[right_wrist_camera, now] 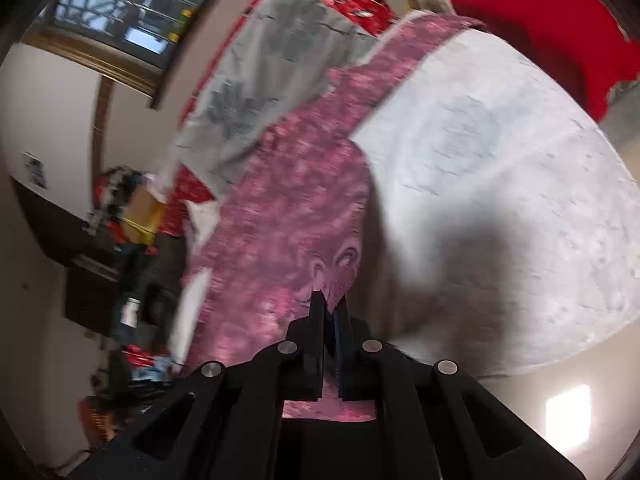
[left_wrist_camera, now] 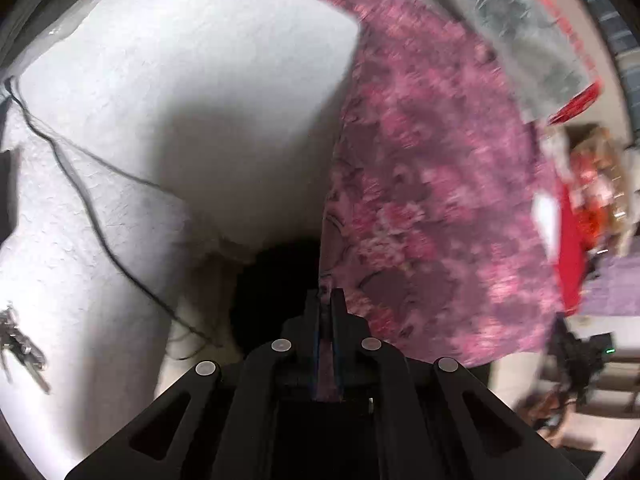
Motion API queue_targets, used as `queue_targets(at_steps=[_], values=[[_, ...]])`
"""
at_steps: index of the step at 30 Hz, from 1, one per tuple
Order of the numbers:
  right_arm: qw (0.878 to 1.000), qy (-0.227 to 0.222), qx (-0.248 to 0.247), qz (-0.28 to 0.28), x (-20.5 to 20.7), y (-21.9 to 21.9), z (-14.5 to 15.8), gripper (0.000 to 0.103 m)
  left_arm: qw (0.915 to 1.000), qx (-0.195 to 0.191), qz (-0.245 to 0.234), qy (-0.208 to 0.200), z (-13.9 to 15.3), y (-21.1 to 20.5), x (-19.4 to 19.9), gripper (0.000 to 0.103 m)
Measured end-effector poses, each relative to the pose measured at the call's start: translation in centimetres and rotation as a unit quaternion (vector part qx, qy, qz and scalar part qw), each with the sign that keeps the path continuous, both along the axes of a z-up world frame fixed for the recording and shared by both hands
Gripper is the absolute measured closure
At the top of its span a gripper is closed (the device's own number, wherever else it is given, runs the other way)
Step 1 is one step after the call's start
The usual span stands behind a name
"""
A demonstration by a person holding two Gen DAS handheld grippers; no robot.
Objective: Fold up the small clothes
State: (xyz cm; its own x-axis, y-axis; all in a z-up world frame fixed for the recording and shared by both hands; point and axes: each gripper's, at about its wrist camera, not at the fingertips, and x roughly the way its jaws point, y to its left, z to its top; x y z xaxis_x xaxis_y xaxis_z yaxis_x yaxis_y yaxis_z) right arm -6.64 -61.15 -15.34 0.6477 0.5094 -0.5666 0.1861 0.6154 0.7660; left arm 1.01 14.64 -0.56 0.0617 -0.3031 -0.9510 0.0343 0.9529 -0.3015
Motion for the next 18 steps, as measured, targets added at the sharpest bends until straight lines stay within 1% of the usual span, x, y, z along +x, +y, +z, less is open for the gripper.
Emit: queue_targets(at_steps=[2, 3, 4, 6, 7, 8, 9, 10, 11, 13, 14, 15, 17, 18], values=[[0.999, 0.038, -0.001, -0.009, 0.2, -0.1, -2.5, 0.100, 0.9982, 0.058, -0.001, 0.013, -1.8, -0.2, -0.1, 0.099], [0.998, 0.063, -0.005, -0.010, 0.2, -0.1, -4.1, 0.100, 0.9972, 0.071, 0.003, 0.022, -2.5, 0.1, -0.1, 0.099], [0.996, 0.083, -0.010, -0.008, 0.3, 0.1, -5.2, 0.100, 0.9969, 0.071, 0.011, 0.031, -2.9, 0.5, 0.0, 0.099], [0.991, 0.134, -0.018, -0.005, 0.4, 0.4, -7.1, 0.100, 0.9981, 0.046, 0.025, 0.030, -2.7, 1.4, 0.3, 0.099], [0.988, 0.151, -0.035, -0.005, 0.6, 0.5, -7.3, 0.099, 0.9988, 0.038, 0.027, 0.017, -2.0, 1.4, 0.7, 0.099], [0.986, 0.153, -0.057, -0.005, 0.9, 0.5, -6.9, 0.095, 0.9990, 0.038, 0.022, -0.002, -1.1, 1.1, 1.1, 0.099], [0.986, 0.143, -0.079, -0.008, 1.4, 0.4, -5.9, 0.095, 0.9989, 0.040, 0.014, -0.021, -0.3, 0.5, 1.5, 0.098], [0.988, 0.127, -0.087, -0.009, 2.0, 0.4, -4.9, 0.094, 0.9986, 0.039, 0.007, -0.035, 0.5, -0.2, 1.8, 0.095], [0.991, 0.100, -0.086, -0.010, 2.9, 0.4, -3.6, 0.094, 0.9979, 0.035, -0.008, -0.054, 1.4, -1.5, 2.4, 0.093], [0.995, 0.052, -0.087, -0.006, 4.8, 0.9, -1.2, 0.094, 0.9960, 0.029, -0.030, -0.079, 2.6, -3.8, 3.1, 0.073], [0.995, 0.034, -0.089, -0.001, 5.8, 1.3, -0.3, 0.093, 0.9947, 0.025, -0.038, -0.092, 2.7, -5.5, 3.8, 0.068], [0.996, 0.019, -0.090, 0.005, 7.0, 1.8, 0.2, 0.093, 0.9938, 0.025, -0.042, -0.099, 2.4, -7.2, 4.5, 0.062], [0.995, -0.003, -0.101, 0.013, 9.3, 2.8, 0.7, 0.093, 0.9934, 0.021, -0.052, -0.100, 1.0, -9.9, 5.9, 0.062], [0.994, -0.008, -0.107, 0.017, 10.7, 3.6, 0.3, 0.093, 0.9936, 0.025, -0.056, -0.095, -0.1, -11.5, 6.6, 0.062]])
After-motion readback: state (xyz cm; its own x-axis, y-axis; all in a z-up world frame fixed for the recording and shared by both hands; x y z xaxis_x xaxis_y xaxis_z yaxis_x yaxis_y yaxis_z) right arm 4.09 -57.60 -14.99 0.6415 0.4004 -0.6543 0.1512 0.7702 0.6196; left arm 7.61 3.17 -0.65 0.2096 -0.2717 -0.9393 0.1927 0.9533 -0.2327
